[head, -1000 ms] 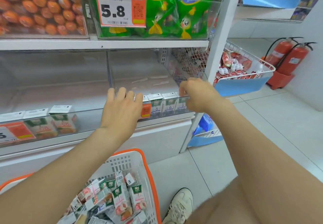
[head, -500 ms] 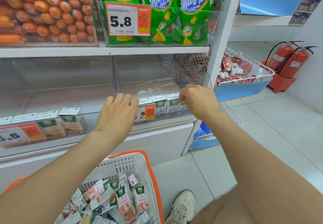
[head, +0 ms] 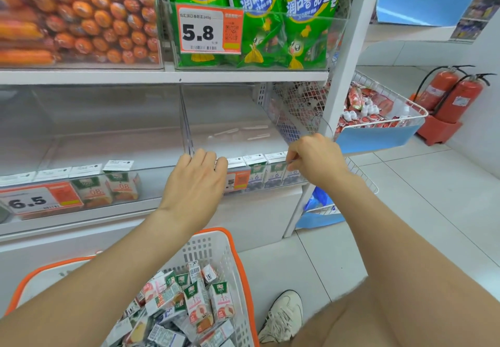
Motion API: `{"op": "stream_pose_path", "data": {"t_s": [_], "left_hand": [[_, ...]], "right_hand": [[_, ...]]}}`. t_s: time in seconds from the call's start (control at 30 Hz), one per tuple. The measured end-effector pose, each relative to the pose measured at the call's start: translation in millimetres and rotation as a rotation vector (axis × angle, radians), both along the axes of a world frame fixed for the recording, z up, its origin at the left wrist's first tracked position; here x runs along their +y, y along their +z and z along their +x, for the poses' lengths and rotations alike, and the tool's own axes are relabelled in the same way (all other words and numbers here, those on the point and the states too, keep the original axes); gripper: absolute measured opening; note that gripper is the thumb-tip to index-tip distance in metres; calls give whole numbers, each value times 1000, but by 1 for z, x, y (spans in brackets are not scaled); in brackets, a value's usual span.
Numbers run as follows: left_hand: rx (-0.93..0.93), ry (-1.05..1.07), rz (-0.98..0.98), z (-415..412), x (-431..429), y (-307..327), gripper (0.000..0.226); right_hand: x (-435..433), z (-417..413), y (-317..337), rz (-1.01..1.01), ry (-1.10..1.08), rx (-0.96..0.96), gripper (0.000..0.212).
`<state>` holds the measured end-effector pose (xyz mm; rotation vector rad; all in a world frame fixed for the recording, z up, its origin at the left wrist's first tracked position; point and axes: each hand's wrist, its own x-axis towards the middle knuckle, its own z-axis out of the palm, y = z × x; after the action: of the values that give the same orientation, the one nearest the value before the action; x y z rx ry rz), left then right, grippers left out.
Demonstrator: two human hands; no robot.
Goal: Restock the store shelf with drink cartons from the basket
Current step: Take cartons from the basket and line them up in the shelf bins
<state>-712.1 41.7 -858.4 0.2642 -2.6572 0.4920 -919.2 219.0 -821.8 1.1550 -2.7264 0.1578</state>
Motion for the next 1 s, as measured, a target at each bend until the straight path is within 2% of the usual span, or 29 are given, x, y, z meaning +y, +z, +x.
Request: {"op": "stream_pose_path", "data": {"t_s": [0.17, 0.3, 0.47, 0.57, 0.7, 0.87, 0.97, 1.0], "left_hand": [[-43, 22, 53, 2, 1, -2, 29], [-46, -17, 139, 8, -7, -2, 33], [50, -50, 137, 45, -30, 5, 23], [118, 23, 173, 83, -61, 8, 23], [139, 214, 196, 132, -110, 8, 27], [149, 348, 261, 178, -165, -5, 27], [166, 343, 278, 183, -177, -12, 22], [166, 349, 274, 181, -178, -13, 25]], "right_hand": [[-2, 5, 6, 1, -77, -117, 15], [-17, 30, 8, 34, -115, -61, 31], [-67, 116, 19, -60, 124, -7, 40], [-104, 164, 15, -151, 341, -20, 34], [-152, 198, 9, -113, 464, -31, 33], [-199, 211, 15, 22, 476, 110, 31], [-215, 215, 14, 74, 411, 70, 15], [-218, 215, 11, 74, 396, 65, 16]]}}
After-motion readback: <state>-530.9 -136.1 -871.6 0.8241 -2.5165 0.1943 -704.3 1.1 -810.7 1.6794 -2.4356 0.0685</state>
